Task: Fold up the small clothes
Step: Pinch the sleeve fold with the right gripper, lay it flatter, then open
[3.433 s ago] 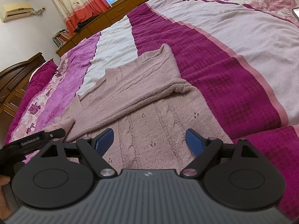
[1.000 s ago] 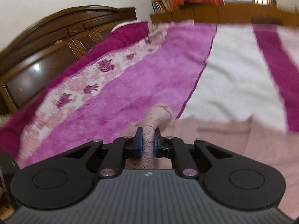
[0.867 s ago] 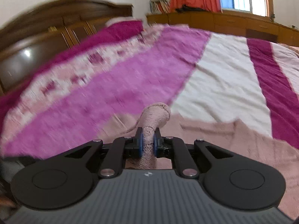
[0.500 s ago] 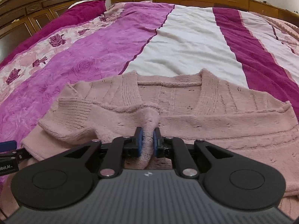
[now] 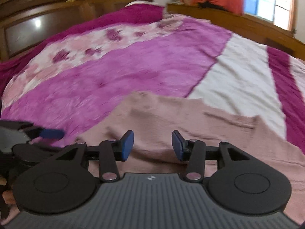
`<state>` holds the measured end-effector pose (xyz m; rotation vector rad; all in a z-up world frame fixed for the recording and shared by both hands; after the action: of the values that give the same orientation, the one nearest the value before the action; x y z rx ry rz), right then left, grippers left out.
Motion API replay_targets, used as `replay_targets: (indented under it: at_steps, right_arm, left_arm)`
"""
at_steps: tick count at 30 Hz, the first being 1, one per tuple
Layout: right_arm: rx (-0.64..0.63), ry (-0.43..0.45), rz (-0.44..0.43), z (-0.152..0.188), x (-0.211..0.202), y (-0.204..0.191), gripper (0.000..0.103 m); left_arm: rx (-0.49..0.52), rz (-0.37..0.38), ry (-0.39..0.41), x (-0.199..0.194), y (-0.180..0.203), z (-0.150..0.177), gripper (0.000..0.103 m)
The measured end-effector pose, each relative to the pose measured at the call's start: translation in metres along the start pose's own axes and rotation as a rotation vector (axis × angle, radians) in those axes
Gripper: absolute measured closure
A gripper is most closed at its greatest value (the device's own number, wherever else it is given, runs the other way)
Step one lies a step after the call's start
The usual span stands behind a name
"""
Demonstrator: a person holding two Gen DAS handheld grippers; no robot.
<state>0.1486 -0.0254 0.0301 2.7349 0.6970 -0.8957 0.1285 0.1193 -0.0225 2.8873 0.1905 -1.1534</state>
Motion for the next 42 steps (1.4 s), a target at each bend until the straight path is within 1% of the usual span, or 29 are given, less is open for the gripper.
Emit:
replay_targets:
  at_steps: [2,8,11,12,13,14,15,16,19,24,29,31,34,39,42]
  right_arm:
    - [-0.03,-0.021,-0.007,0.002,0.01,-0.01,0.051]
    - [-0.058,-0.078,-0.04,0.008,0.036,-0.028,0.05]
    - [-0.1,-0.085,-0.028,0.009,0.05,-0.03,0.051]
    - [-0.104,-0.082,-0.026,0.01,0.052,-0.03,0.054]
    - [-0.096,-0.077,-0.027,0.009,0.053,-0.029,0.067]
    - [-0.085,-0.069,-0.029,0.008,0.052,-0.026,0.075]
    - [-0.074,-0.062,-0.022,0.007,0.05,-0.024,0.088]
    - [-0.06,-0.049,-0.01,0.005,0.048,-0.02,0.092]
    - [-0.005,0.025,0.039,-0.004,0.031,-0.002,0.094]
    - [0.1,0.145,0.126,-0.02,-0.009,0.043,0.094]
    - [0.239,0.236,0.222,-0.018,-0.052,0.101,0.094]
    - [0.268,0.249,0.255,-0.011,-0.064,0.121,0.094]
    - [0.322,0.252,0.31,0.008,-0.078,0.151,0.094]
    - [0.471,0.217,0.363,0.058,-0.087,0.195,0.094]
    - [0.551,0.181,0.374,0.089,-0.085,0.211,0.094]
  left_arm:
    - [-0.001,0.002,-0.001,0.0,0.0,0.0,0.038]
    - [-0.001,0.003,0.0,0.0,0.0,0.0,0.038]
    - [0.004,0.001,0.002,0.0,0.0,0.0,0.039]
    - [0.005,0.001,0.003,0.0,0.0,0.0,0.038]
    - [0.006,0.002,0.003,0.001,0.0,0.001,0.038]
    - [0.006,0.002,0.003,0.001,0.0,0.001,0.038]
    - [0.005,0.002,0.003,0.001,0.0,0.001,0.038]
    - [0.005,0.002,0.003,0.001,0.0,0.001,0.038]
    - [0.013,-0.002,0.004,0.001,0.0,0.001,0.038]
    - [0.025,-0.013,0.007,0.0,0.002,0.001,0.038]
    - [0.021,-0.011,0.006,0.001,0.003,0.001,0.038]
    - [0.021,-0.013,0.007,0.001,0.003,0.001,0.038]
    - [0.02,-0.017,0.01,0.001,0.003,0.001,0.038]
    - [0.004,-0.017,0.013,0.001,0.002,0.001,0.037]
    - [-0.039,-0.013,0.023,-0.001,-0.001,-0.001,0.037]
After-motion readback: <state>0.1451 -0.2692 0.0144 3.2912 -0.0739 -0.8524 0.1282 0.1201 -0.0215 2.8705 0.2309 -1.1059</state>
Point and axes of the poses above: each gripper's, at about its wrist camera, not at the fingertips, and x roughly the way its jaws point, y to its right, z to its underside, the point moved 7 cm from there along x, roughly the way its jaws point, and after that the axes turned 1 degree about -z, right-handed, at the moved point
